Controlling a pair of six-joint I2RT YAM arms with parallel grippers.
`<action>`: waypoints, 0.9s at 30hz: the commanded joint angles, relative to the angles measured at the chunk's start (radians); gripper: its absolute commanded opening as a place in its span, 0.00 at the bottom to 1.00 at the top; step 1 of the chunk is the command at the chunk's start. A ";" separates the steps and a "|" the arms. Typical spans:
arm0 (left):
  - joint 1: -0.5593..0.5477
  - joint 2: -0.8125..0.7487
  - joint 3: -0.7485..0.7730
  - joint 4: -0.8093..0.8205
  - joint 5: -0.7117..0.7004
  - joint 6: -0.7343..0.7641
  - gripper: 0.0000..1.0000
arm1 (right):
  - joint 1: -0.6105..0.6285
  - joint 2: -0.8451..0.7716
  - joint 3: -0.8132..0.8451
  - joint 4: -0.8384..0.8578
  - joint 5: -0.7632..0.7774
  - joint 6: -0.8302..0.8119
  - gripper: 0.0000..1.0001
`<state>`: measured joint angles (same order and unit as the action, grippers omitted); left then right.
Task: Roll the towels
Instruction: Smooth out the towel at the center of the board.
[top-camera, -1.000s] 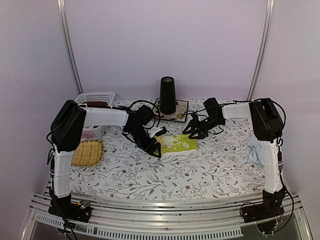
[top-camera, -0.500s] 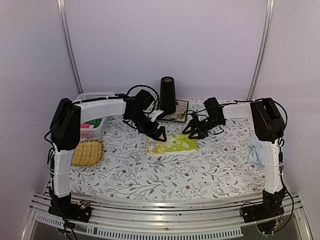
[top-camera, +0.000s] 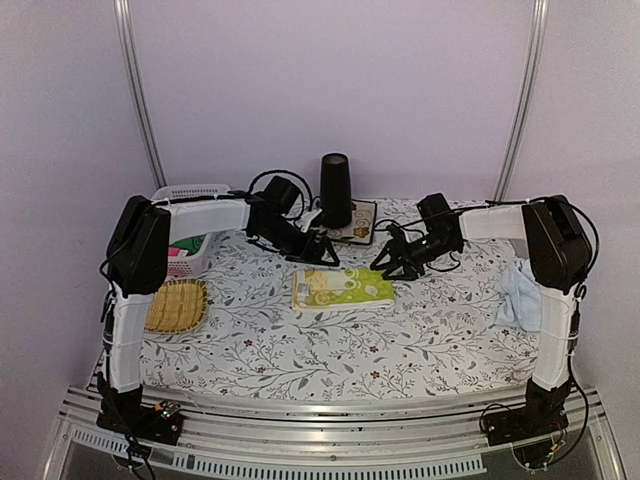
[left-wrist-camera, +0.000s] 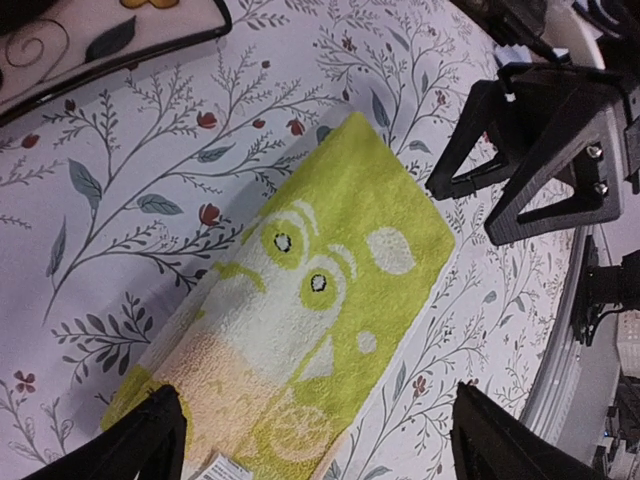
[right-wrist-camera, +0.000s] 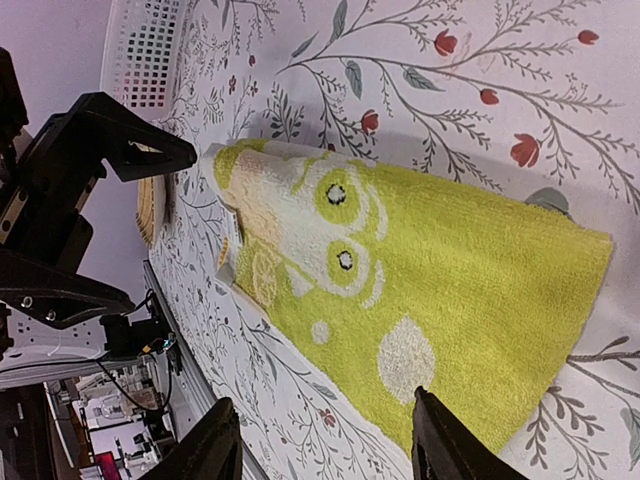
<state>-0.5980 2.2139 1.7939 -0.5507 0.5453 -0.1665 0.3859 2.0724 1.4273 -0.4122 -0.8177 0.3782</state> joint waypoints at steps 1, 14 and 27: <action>0.000 0.034 -0.030 0.062 0.077 -0.036 0.91 | 0.004 -0.028 -0.063 0.030 -0.039 -0.022 0.59; 0.003 0.092 -0.082 0.046 -0.031 -0.020 0.91 | 0.004 -0.005 -0.140 0.050 -0.068 -0.012 0.59; 0.023 0.043 -0.133 0.118 -0.078 -0.019 0.96 | 0.004 -0.010 -0.117 0.011 -0.074 -0.034 0.59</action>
<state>-0.5907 2.2856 1.6943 -0.4412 0.5255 -0.1902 0.3859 2.0697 1.2953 -0.3813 -0.8707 0.3668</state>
